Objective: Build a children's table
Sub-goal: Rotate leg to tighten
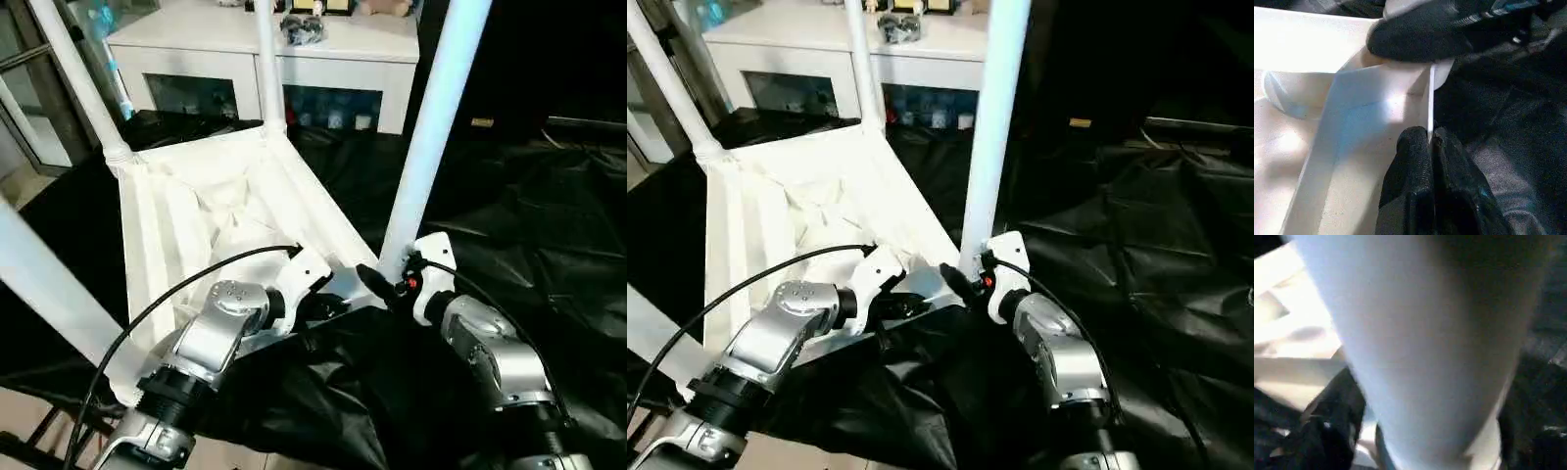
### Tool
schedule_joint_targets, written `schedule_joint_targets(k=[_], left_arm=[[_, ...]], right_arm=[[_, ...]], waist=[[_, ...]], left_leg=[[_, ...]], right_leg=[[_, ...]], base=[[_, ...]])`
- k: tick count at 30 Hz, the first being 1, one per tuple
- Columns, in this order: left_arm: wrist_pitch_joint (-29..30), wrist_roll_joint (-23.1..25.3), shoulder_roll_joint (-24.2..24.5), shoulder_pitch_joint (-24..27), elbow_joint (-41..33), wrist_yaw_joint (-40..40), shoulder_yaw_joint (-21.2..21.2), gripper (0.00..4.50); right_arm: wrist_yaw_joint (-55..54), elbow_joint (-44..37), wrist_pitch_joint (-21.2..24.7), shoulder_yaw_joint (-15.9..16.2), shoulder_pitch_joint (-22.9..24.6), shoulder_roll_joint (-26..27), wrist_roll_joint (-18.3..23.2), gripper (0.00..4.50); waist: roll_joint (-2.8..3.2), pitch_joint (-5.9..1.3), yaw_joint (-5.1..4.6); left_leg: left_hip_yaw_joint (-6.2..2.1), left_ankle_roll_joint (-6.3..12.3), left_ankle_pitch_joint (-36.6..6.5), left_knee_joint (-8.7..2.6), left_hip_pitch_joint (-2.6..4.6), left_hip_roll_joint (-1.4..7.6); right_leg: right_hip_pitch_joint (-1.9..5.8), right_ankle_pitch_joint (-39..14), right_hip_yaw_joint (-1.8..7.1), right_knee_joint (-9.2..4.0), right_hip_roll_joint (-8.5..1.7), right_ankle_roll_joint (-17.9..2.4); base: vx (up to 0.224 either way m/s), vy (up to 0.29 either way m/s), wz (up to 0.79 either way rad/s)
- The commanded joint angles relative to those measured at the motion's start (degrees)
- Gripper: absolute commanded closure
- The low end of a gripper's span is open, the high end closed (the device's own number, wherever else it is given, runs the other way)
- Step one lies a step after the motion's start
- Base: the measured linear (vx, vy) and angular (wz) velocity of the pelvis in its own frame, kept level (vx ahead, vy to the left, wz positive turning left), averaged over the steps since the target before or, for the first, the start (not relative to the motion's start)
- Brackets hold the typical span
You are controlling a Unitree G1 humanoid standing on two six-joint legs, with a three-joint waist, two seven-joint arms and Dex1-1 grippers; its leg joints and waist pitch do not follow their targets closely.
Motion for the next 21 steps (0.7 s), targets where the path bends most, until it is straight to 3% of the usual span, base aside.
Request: schedule_joint_targets(k=[1, 5, 6, 8, 10, 11, 14, 21], left_arm=[[-1.57, -2.81, -0.81, -0.79, -2.99, -3.31, -2.90, 4.50], [-2.24, -3.33, 1.31, -0.84, -3.05, -6.16, -3.09, 4.50], [-3.63, -4.36, 3.42, -0.75, -3.32, -10.38, -3.35, 4.50], [-4.42, -4.87, 4.75, -0.88, -3.18, -12.98, -3.45, 4.50], [-5.35, -5.20, 5.85, -1.31, -2.41, -15.09, -3.33, 4.50], [-5.65, -5.43, 6.13, -1.43, -2.16, -15.73, -3.24, 4.50], [-6.59, -5.55, 6.75, -1.99, -0.91, -16.82, -3.10, 4.50], [-8.09, -6.22, 8.00, -3.00, 1.29, -19.48, -3.10, 4.50]], right_arm=[[10.04, -2.18, 0.70, 8.88, 1.05, 0.49, 2.19, 0.73], [16.31, -4.27, -0.32, 9.34, 1.63, -3.13, 3.68, 0.73], [21.37, -5.82, -0.28, 9.75, 2.02, -5.87, 4.72, 0.73], [24.63, -6.74, -0.02, 9.95, 2.23, -7.74, 5.52, 0.73], [28.01, -7.72, 0.94, 9.74, 2.47, -9.82, 7.01, 0.73], [29.07, -8.00, 1.36, 9.65, 2.52, -10.46, 7.57, 0.73], [31.52, -8.14, 1.72, 9.70, 2.37, -11.81, 8.27, 0.86], [36.08, -8.22, 2.82, 10.03, 2.35, -14.87, 9.03, 1.27]], waist=[[-0.70, -2.49, 0.33], [-0.72, -2.78, 0.62], [-0.72, -2.80, 0.65], [-0.55, -3.03, 0.96], [-0.96, -3.19, 1.33], [-0.75, -3.27, 1.77], [-0.84, -3.06, 2.11], [-0.77, -2.75, 3.12]], left_leg=[[-0.98, 0.92, -19.12, -4.50, 0.44, 1.34], [-0.72, 2.43, -15.24, -4.06, 0.35, 1.40], [-0.61, 2.71, -14.66, -3.95, 0.36, 1.37], [-0.57, 4.06, -11.94, -3.66, 0.41, 1.48], [-0.43, 5.16, -9.51, -3.39, 0.43, 1.51], [-0.36, 5.77, -8.25, -3.24, 0.54, 1.56], [-0.27, 5.82, -8.58, -3.30, 0.44, 1.63], [-0.24, 3.00, -12.90, -3.59, 0.76, 1.78]], right_leg=[[1.71, -20.36, 1.32, -4.55, -2.04, -8.48], [2.13, -13.81, 1.36, -3.81, -2.05, -10.96], [2.09, -12.92, 1.41, -3.74, -2.04, -11.32], [2.26, -8.49, 1.39, -3.15, -1.90, -12.68], [2.41, -4.55, 1.34, -2.65, -1.86, -14.09], [2.42, -2.77, 1.35, -2.37, -1.92, -14.84], [2.49, -3.95, 1.26, -2.39, -2.00, -15.32], [2.14, -12.47, 1.46, -3.12, -2.22, -13.14]], base=[[0.000, 0.000, 0.00], [0.014, -0.003, 0.01], [0.000, 0.000, 0.00], [0.000, 0.000, 0.00], [0.026, 0.000, 0.01], [0.000, 0.000, 0.00], [0.000, 0.000, 0.00], [0.000, 0.000, 0.00]])
